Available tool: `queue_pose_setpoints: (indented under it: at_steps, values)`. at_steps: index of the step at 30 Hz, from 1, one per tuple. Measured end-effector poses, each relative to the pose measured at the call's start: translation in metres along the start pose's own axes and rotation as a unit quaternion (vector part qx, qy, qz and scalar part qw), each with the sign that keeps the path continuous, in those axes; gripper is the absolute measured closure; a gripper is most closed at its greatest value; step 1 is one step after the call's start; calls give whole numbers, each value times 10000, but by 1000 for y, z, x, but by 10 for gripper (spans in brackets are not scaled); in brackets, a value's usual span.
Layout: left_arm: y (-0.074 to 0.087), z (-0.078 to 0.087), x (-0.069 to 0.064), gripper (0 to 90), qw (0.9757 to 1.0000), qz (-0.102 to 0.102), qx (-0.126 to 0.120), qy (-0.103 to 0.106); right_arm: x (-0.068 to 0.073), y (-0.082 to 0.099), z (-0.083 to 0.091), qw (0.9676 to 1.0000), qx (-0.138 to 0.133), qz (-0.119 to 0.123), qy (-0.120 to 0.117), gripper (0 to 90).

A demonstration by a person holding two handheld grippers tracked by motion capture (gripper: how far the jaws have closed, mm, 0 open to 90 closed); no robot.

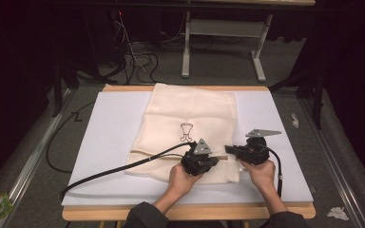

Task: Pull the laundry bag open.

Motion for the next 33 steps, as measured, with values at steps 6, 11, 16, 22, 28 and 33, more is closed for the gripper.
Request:
queue_pose_setpoints:
  at_steps: [6,11,16,22,28,33]
  values:
    - [1,4,3,872,10000,36,-25,-17,0,0,0,10000,-7,-9,6,878]
    - [4,6,5,872,10000,56,-26,-11,-1,1,0,10000,-7,0,14,878]
    - [4,7,5,872,10000,46,-33,-13,0,1,0,10000,7,56,59,878]
    - [8,11,10,871,9999,100,-24,-57,-3,2,2,10000,18,25,86,878]
    - [9,14,11,871,9999,86,-19,-55,-4,3,1,10000,3,32,75,878]
    - [9,14,11,871,9999,86,-43,-69,-4,3,1,9999,18,55,90,878]
Point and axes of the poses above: each handheld gripper's, and its own axes: z roughly backward along the jaws, y roughly out of its underside, x roughly to its left, the point moved 7 cm from there along -z, roughly forward along the jaws, and after that the axes turned 6 degrees about y, right-handed, at the moved point
